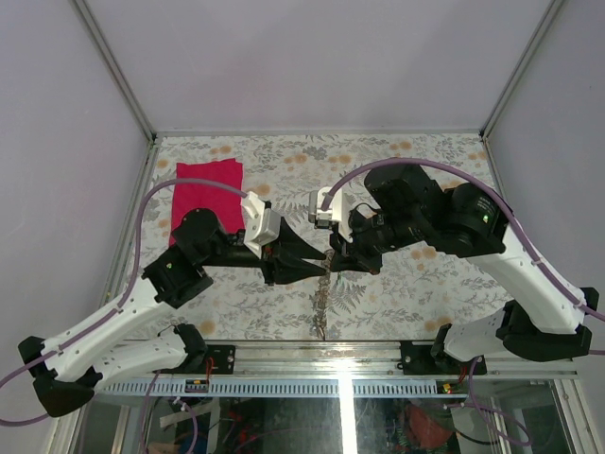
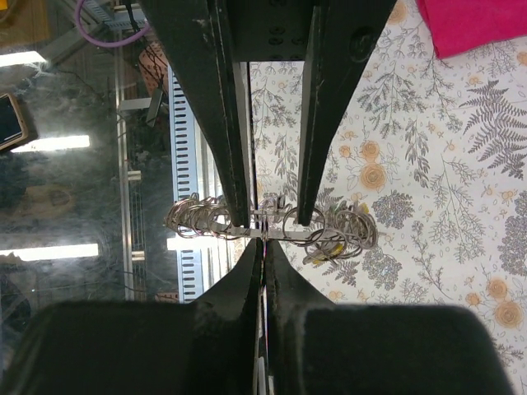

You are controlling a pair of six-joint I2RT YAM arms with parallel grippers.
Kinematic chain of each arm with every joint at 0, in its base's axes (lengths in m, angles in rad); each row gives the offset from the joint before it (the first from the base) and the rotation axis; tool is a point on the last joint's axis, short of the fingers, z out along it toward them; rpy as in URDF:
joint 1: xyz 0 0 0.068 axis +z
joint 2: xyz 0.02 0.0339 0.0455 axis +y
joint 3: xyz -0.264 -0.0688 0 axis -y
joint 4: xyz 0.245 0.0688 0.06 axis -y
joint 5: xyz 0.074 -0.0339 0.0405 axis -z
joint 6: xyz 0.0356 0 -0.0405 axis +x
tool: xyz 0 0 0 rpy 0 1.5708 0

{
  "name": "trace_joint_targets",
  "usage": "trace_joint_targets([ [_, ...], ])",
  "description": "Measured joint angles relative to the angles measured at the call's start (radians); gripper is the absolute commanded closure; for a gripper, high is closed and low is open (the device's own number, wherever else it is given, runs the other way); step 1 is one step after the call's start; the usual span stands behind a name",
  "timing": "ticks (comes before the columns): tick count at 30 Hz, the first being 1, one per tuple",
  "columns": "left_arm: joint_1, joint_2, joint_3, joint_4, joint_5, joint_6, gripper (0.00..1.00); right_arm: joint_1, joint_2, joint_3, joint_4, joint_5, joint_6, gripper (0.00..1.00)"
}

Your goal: Put the keys on the keyring

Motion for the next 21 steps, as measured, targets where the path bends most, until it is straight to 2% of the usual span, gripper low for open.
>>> trace_joint_targets([
  [12,-0.008,0.019,0.001,-0.013,0.018,0.010,0.76,0.000,0.001,0.000,0.003,-0.002,-0.003,1.00],
  [14,-0.011,0.024,0.001,-0.021,0.018,0.012,0.82,0.000,0.001,0.000,0.003,-0.003,-0.003,1.00],
  [17,-0.013,0.029,0.003,-0.028,0.018,0.019,0.98,0.000,0.001,0.000,0.003,-0.005,-0.003,1.00],
  [21,-0.014,0.029,0.012,-0.042,0.026,0.028,1.00,0.000,0.000,0.000,0.006,-0.008,-0.003,1.00],
])
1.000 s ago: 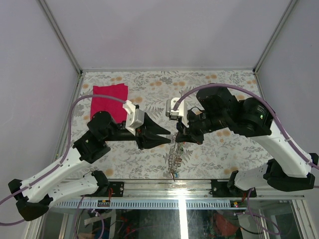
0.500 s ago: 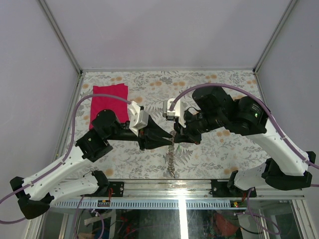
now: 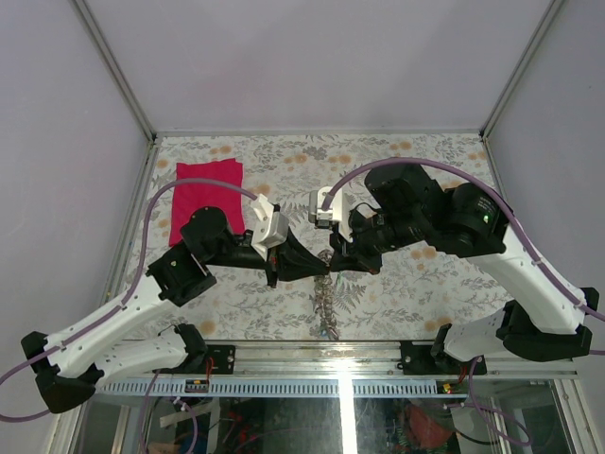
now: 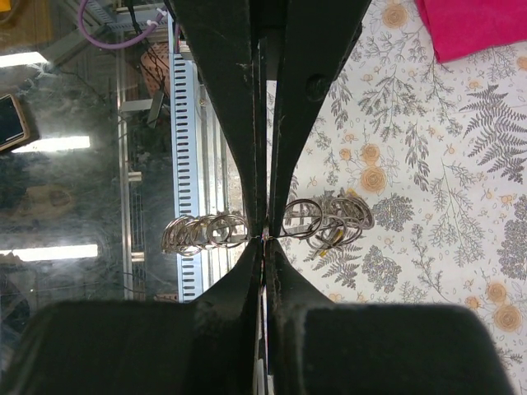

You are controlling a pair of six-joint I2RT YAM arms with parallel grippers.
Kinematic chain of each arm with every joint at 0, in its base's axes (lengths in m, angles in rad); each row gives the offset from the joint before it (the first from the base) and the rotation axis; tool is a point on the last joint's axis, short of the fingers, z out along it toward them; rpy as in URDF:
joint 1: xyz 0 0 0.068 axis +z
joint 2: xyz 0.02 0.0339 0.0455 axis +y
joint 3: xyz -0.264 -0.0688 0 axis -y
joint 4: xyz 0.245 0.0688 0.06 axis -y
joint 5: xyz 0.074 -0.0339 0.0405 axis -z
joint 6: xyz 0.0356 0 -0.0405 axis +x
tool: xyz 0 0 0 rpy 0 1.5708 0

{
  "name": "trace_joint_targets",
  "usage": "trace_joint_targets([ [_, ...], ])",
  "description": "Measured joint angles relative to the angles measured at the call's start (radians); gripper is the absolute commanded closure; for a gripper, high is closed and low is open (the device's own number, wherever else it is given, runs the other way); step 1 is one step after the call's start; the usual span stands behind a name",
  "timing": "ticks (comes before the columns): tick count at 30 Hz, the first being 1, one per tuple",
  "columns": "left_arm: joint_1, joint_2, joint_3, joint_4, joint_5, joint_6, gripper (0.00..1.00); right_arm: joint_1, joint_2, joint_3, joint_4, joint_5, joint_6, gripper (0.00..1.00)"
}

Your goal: Put the keys on the keyring

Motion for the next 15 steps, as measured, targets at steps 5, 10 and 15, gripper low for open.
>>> trace_joint_targets([
  [5,0.000,-0.006,0.000,-0.007,-0.006,0.000,1.00,0.000,-0.002,-0.010,0.012,0.000,0.001,0.87],
  [10,0.000,-0.039,-0.019,0.006,-0.032,-0.026,1.00,0.000,-0.072,-0.124,0.122,-0.001,0.008,0.72],
  [15,0.000,-0.080,-0.046,0.054,-0.039,-0.074,1.00,0.000,-0.240,-0.348,0.324,0.002,0.030,0.63],
])
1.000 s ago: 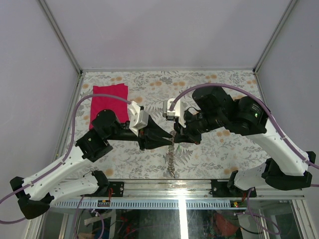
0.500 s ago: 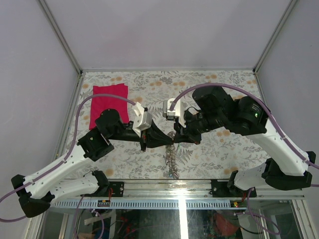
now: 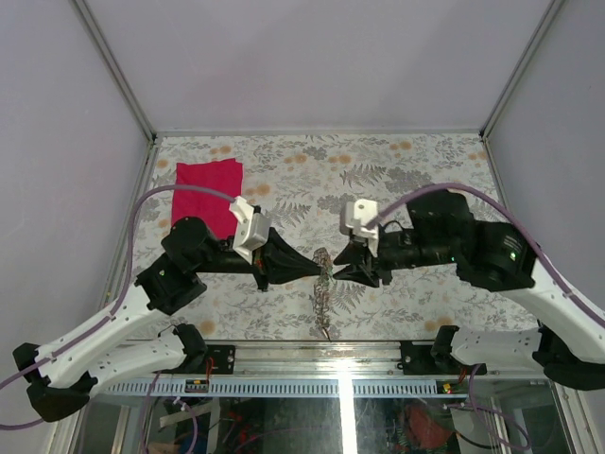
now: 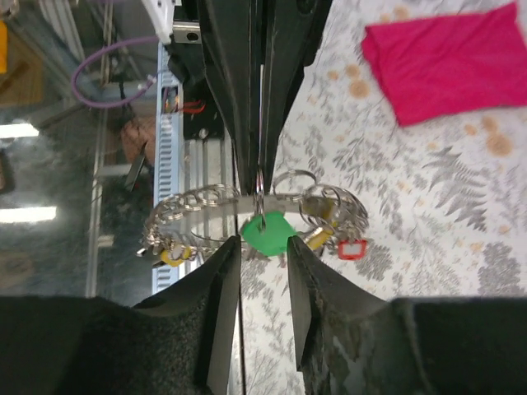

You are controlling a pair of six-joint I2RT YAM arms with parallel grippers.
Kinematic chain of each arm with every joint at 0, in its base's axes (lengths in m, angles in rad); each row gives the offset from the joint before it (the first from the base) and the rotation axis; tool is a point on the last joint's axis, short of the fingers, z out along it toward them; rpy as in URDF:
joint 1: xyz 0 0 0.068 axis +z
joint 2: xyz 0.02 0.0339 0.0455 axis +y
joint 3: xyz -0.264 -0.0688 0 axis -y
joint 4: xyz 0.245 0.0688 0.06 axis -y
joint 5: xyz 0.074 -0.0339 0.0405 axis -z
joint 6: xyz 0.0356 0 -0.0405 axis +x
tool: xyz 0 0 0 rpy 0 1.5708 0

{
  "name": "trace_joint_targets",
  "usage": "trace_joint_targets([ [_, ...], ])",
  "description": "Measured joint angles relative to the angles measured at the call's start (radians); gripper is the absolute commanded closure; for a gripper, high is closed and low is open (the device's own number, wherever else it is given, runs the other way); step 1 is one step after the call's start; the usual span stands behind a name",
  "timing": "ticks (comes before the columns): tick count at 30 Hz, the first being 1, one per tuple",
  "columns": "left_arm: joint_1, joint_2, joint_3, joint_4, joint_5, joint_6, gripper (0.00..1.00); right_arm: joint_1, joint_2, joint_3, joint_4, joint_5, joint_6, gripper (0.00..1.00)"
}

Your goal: Put the keys on the keyring

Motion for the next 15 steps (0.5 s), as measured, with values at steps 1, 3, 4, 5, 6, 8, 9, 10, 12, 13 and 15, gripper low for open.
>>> trace_joint_targets([
  [1,0.000,-0.008,-0.005,0.010,0.000,-0.008,1.00,0.000,-0.037,-0.042,0.040,0.001,0.006,0.63],
  [3,0.000,-0.022,-0.013,0.029,-0.002,-0.025,1.00,0.000,-0.126,-0.143,0.158,0.003,0.023,0.62],
  [4,0.000,-0.028,-0.017,0.038,-0.003,-0.033,1.00,0.000,-0.171,-0.193,0.222,0.005,0.034,0.61],
  [5,0.000,-0.033,-0.020,0.046,-0.005,-0.041,1.00,0.000,-0.213,-0.241,0.287,0.006,0.047,0.61],
  [6,0.000,-0.037,-0.024,0.056,-0.007,-0.047,1.00,0.000,-0.243,-0.280,0.341,0.007,0.057,0.61],
  [8,0.000,-0.047,-0.032,0.082,-0.012,-0.064,1.00,0.000,-0.309,-0.378,0.488,0.008,0.089,0.60],
  [9,0.000,-0.051,-0.035,0.090,-0.015,-0.070,1.00,0.000,-0.337,-0.420,0.556,0.008,0.104,0.60],
  [10,0.000,-0.053,-0.037,0.098,-0.016,-0.077,1.00,0.000,-0.354,-0.449,0.609,0.009,0.117,0.59],
  [12,0.000,-0.057,-0.039,0.119,-0.020,-0.089,1.00,0.000,-0.373,-0.499,0.706,0.009,0.147,0.58],
  [13,0.000,-0.057,-0.040,0.131,-0.023,-0.094,1.00,0.000,-0.375,-0.520,0.753,0.009,0.163,0.58],
  [15,0.000,-0.057,-0.041,0.150,-0.023,-0.104,1.00,0.000,-0.370,-0.550,0.823,0.009,0.193,0.58],
])
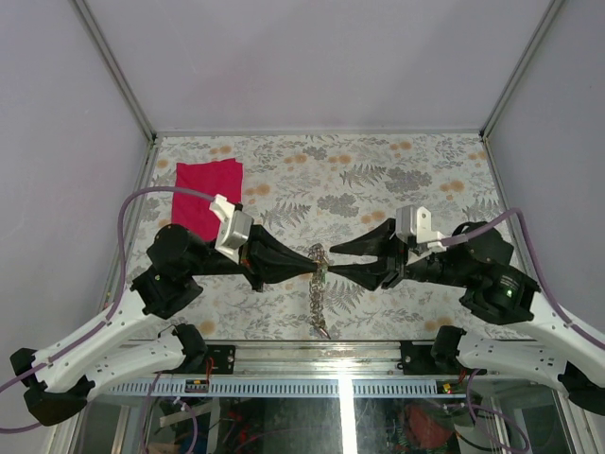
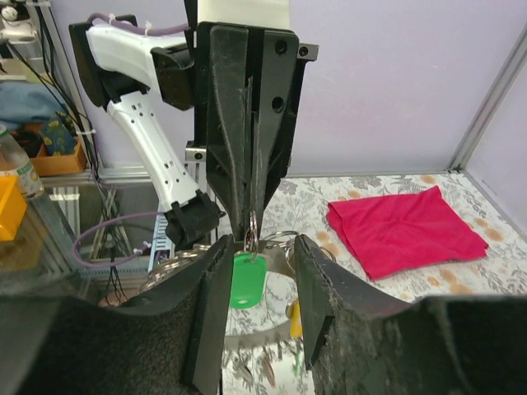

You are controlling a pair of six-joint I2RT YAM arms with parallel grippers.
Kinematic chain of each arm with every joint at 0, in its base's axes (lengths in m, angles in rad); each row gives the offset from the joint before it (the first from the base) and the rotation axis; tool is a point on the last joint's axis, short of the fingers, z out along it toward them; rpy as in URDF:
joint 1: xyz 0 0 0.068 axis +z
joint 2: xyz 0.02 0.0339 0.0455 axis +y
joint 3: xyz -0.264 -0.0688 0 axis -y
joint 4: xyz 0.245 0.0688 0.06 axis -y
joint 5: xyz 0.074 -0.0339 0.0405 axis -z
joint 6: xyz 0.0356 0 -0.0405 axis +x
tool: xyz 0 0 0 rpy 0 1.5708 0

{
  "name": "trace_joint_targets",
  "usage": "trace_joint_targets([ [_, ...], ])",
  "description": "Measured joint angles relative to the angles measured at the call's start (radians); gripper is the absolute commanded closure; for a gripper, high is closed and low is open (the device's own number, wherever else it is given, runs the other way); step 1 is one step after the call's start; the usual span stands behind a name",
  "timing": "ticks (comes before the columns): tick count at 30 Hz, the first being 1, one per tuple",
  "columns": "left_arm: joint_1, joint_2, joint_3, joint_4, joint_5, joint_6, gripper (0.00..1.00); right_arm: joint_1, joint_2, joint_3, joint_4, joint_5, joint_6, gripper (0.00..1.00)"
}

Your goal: Put the keys on the keyring

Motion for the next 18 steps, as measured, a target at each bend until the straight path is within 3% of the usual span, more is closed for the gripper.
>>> trace_joint_targets([
  [11,0.000,0.002,0.000,0.045,0.001,-0.021,1.00,0.000,0.044,-0.049,0.136,-0.004,0.073,0.62],
  [18,0.000,0.002,-0.002,0.048,0.000,-0.022,1.00,0.000,0.031,-0.071,0.156,-0.005,0.095,0.70],
])
